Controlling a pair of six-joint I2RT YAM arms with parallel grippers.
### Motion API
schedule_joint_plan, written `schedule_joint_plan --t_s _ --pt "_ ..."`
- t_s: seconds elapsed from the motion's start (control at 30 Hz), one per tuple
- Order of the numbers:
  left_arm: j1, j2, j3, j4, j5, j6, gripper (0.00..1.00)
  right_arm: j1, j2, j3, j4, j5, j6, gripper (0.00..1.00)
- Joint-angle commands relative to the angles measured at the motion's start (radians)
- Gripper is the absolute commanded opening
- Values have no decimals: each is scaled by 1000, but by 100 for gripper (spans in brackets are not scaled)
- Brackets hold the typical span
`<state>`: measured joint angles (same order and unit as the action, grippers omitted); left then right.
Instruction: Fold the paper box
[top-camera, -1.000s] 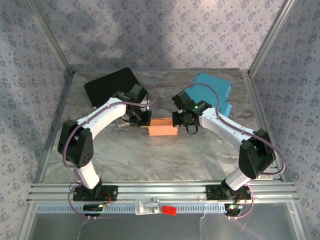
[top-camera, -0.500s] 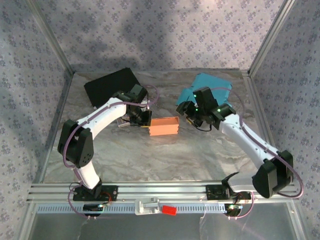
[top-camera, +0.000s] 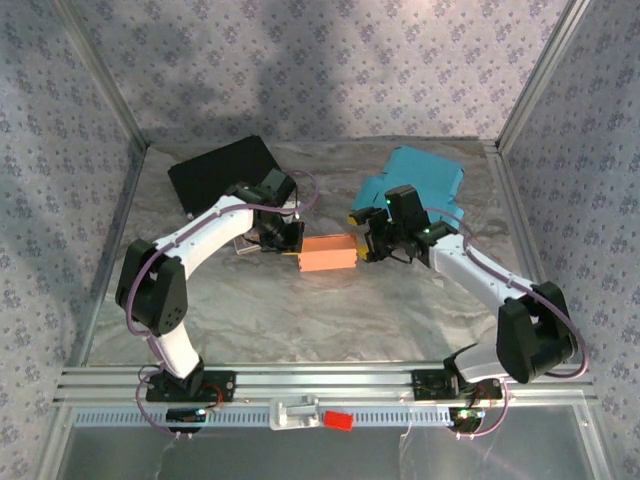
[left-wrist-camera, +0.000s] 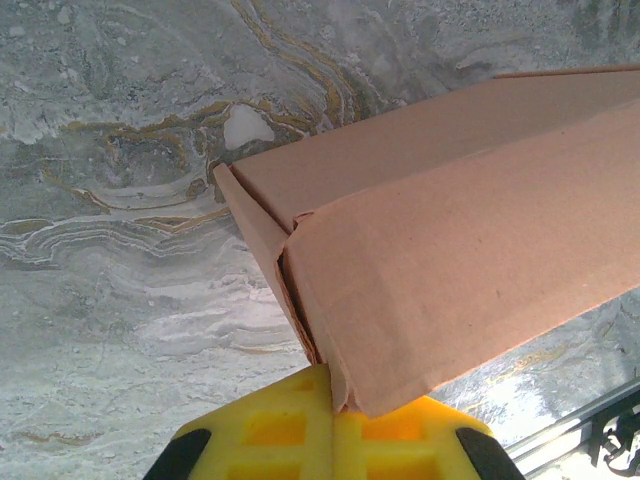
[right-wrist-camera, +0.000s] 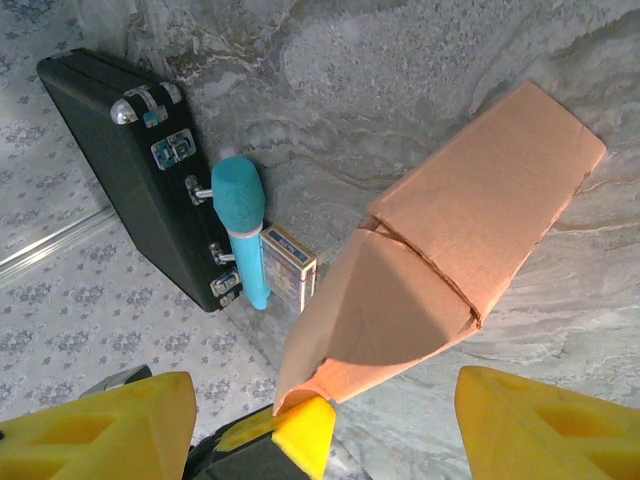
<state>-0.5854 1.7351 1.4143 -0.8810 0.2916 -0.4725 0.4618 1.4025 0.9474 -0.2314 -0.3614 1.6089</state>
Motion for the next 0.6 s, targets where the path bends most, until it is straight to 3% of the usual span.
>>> schedule_joint_plan --t_s 0.0,0.43,0.57 --pt "-9 -10 -3 -30 -12 3 0 -11 7 -28 12 -34 34 70" --pt "-10 -18 1 -32 -9 3 0 -23 55 -67 55 -59 -42 58" --pt "-10 -31 -7 -23 -3 -12 5 -23 60 -74 40 -53 -70 56"
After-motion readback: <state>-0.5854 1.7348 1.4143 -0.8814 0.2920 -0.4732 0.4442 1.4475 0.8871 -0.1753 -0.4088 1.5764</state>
